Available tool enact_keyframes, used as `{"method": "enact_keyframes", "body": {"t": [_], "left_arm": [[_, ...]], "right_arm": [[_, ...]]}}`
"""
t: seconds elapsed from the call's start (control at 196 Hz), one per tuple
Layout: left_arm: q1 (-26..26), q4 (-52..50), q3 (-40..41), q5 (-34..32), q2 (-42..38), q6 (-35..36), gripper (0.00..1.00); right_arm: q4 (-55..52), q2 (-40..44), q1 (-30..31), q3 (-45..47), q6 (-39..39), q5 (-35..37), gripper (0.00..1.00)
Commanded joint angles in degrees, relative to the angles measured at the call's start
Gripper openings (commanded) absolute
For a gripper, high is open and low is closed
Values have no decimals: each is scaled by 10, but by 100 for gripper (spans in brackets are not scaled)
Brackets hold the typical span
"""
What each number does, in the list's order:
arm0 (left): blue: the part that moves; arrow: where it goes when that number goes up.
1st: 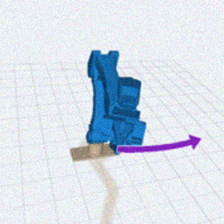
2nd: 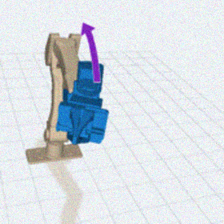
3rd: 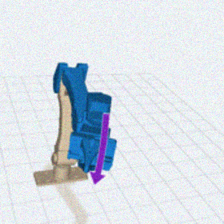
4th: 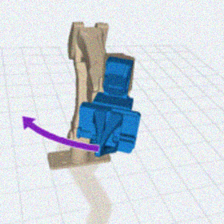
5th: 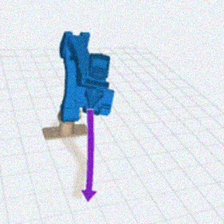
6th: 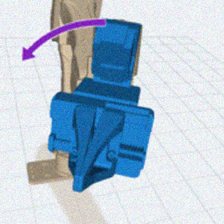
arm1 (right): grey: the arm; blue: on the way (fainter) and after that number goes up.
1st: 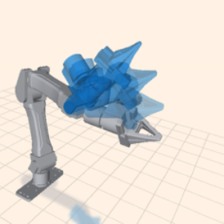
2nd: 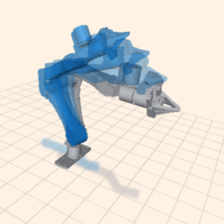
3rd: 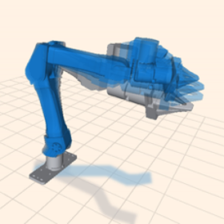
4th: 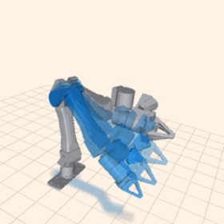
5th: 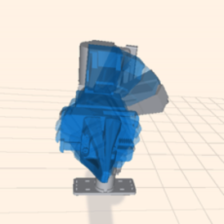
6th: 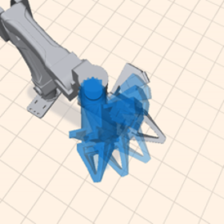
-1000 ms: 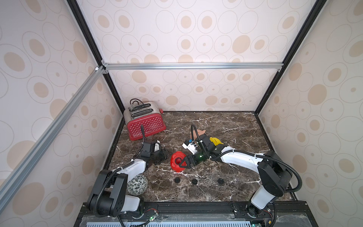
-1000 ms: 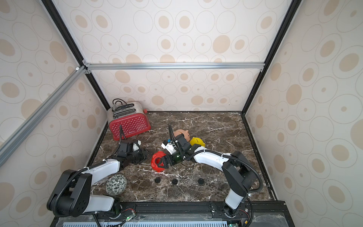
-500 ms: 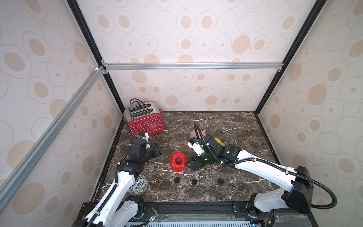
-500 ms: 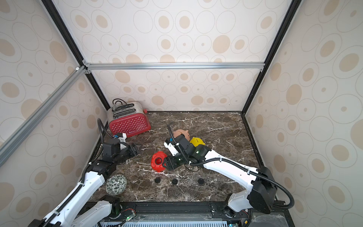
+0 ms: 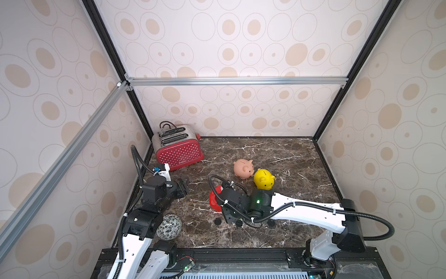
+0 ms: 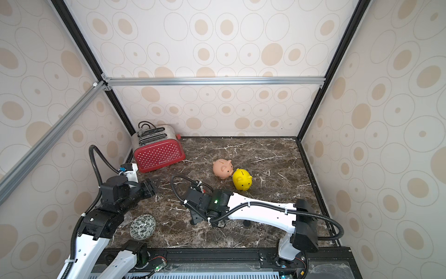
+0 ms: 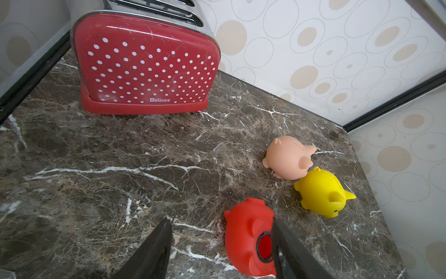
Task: Close piggy banks
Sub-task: Pick up the knob at the center of the board.
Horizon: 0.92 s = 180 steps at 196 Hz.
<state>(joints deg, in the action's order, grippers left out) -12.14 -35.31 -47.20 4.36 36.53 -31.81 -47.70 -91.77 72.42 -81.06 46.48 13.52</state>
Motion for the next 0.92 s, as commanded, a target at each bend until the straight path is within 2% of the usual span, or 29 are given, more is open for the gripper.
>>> {"method": "enact_keyframes", "body": {"t": [0.0, 0.194, 0.377, 0.449, 0.612, 0.729, 0.912], "left_arm": [[2, -54, -8, -20, -17, 25, 66], [3, -63, -3, -4, -31, 36, 66], [3, -94, -23, -13, -46, 66, 66], [3, -107, -30, -24, -58, 76, 66], [3, -108, -27, -36, -78, 78, 66], [2, -111, -25, -44, -87, 75, 66], [3, -112, -23, -56, -95, 74, 66]], "right_arm": [[-43, -23, 4, -19, 83, 40, 46], [-31, -95, 9, -57, 99, -10, 41], [-73, -201, 21, -157, -37, -69, 30], [-96, -222, 37, -172, -67, -48, 29], [-98, -253, 45, -164, -126, -78, 32], [-99, -261, 45, -162, -158, -53, 32], [-77, -275, 39, -141, -211, -31, 28]]}}
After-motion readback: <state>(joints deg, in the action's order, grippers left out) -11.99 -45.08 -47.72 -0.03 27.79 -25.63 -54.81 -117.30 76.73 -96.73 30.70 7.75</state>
